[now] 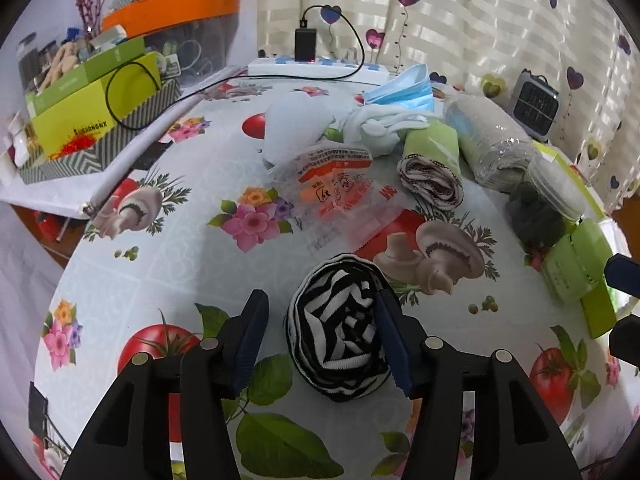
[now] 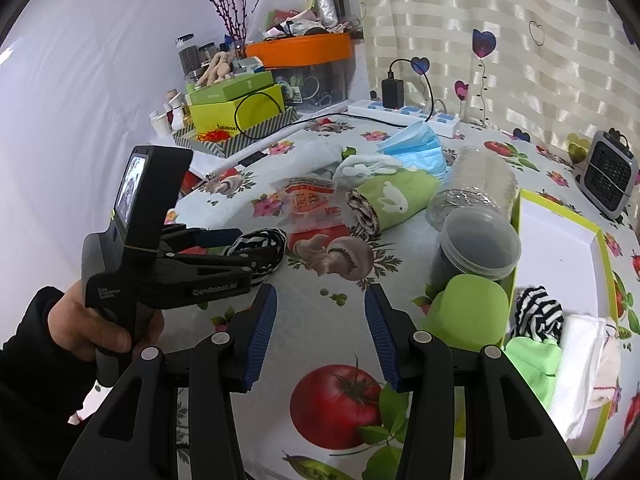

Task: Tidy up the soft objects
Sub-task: 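Close the left tool on the black-and-white striped sock, then grasp the clear printed plastic bag with the right tool while the left holds the sock, then carry the striped sock and plastic bag over the white box with both tools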

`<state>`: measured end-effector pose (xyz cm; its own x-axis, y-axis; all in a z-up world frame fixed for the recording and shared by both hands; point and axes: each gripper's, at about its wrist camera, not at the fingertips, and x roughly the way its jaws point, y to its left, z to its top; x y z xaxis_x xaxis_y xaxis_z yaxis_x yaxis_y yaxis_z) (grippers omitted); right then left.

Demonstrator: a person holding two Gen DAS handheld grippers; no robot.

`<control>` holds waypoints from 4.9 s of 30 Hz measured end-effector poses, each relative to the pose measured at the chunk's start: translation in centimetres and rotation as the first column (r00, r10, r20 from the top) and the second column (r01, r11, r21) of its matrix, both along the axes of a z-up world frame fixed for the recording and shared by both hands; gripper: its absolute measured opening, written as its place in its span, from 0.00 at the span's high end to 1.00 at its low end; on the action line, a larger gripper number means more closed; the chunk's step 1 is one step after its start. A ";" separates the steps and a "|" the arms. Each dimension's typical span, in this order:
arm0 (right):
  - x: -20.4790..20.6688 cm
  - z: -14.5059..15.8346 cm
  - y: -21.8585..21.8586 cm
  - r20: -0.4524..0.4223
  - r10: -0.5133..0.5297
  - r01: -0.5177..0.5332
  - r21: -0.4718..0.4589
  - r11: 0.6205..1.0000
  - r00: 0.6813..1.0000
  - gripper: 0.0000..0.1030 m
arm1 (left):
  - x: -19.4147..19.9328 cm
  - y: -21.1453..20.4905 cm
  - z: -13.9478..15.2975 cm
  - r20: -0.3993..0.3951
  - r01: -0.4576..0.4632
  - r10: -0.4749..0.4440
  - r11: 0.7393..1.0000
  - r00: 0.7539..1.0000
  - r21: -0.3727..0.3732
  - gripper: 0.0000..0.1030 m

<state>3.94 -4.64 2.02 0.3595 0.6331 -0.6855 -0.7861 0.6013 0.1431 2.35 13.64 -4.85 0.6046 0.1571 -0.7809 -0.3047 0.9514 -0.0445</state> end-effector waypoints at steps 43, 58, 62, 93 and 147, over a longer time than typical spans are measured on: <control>8.2 -6.3 15.8 -0.096 0.018 -0.034 -0.169 0.985 0.995 0.48 | -4.3 7.2 1.6 0.082 -0.160 0.173 0.977 0.982 -0.143 0.85; 7.4 -5.8 15.1 -0.063 -0.002 -0.010 -0.198 0.980 0.998 0.93 | -4.5 6.1 2.6 0.097 -0.142 0.157 0.979 0.983 -0.147 0.85; 6.3 -4.4 13.5 -0.052 0.000 -0.008 -0.156 0.988 0.999 0.93 | -4.8 4.8 3.7 0.114 -0.120 0.136 0.983 0.984 -0.136 0.85; 2.0 4.5 -1.9 0.021 -0.142 0.138 0.140 0.981 0.990 0.93 | -3.7 -5.4 9.9 0.208 0.086 -0.072 0.995 0.975 -0.059 0.85; 12.3 0.0 -16.7 -0.099 -0.497 0.505 0.089 0.859 0.862 0.93 | 9.3 -18.5 9.8 0.189 0.399 -0.377 0.912 0.907 -0.092 0.85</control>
